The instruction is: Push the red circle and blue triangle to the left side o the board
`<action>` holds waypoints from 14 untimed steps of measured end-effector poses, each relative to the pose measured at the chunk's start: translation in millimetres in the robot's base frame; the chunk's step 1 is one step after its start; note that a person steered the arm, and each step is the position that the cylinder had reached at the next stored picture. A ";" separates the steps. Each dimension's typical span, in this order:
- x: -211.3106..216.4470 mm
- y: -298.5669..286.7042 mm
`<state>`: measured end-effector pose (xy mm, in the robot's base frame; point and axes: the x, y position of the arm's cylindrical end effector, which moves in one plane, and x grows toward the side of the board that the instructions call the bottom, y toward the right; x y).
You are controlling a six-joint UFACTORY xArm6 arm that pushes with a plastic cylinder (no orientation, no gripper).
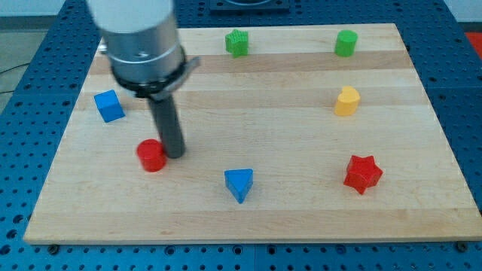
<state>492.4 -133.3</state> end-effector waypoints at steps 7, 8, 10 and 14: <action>44.0 -20.5; 0.2 32.7; 10.8 163.6; 68.4 112.4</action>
<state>560.8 -20.8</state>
